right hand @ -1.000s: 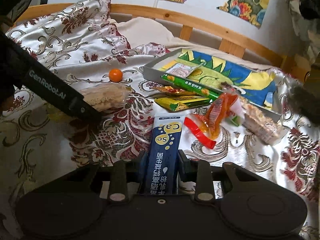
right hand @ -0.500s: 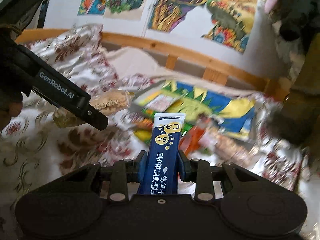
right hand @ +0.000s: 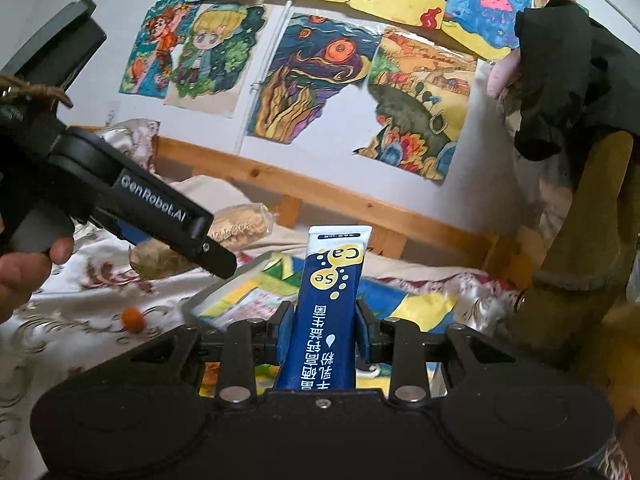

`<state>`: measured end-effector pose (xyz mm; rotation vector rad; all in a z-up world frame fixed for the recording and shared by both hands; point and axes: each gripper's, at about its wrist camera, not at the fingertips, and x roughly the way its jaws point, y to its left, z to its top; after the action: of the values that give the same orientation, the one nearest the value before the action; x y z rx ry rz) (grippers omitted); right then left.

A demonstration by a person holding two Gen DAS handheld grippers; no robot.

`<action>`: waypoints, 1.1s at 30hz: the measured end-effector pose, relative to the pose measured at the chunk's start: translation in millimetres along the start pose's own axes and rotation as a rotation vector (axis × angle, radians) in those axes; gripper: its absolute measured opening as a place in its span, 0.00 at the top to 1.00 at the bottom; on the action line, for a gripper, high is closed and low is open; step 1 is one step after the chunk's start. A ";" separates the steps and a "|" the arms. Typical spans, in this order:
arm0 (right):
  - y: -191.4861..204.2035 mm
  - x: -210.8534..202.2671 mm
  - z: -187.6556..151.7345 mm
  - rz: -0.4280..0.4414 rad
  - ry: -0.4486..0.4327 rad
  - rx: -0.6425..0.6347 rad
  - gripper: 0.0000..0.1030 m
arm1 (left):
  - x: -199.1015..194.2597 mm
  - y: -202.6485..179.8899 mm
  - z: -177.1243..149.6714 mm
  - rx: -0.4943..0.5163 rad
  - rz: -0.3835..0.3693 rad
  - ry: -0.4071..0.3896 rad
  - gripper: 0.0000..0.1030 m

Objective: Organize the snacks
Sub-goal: 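Carry the rice block and blue tube up over the dinosaur-picture box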

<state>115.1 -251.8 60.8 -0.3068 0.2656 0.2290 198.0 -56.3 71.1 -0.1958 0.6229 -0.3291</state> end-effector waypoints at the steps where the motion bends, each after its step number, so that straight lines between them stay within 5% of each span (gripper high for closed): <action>1: -3.8 5.6 1.2 -0.003 -0.001 -0.005 0.67 | 4.3 -2.0 4.4 0.008 0.006 -0.007 0.26; 16: -65.8 110.5 8.2 -0.065 0.074 0.050 0.67 | 97.9 -12.9 40.4 0.040 0.023 0.045 0.26; 33: -80.6 203.5 -34.7 -0.073 0.257 0.086 0.67 | 182.7 11.6 18.9 0.014 0.075 0.165 0.26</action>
<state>319.6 -301.1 -8.8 -0.2603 0.5161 0.1049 351.5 -109.5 -15.3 -0.1327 0.7889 -0.2792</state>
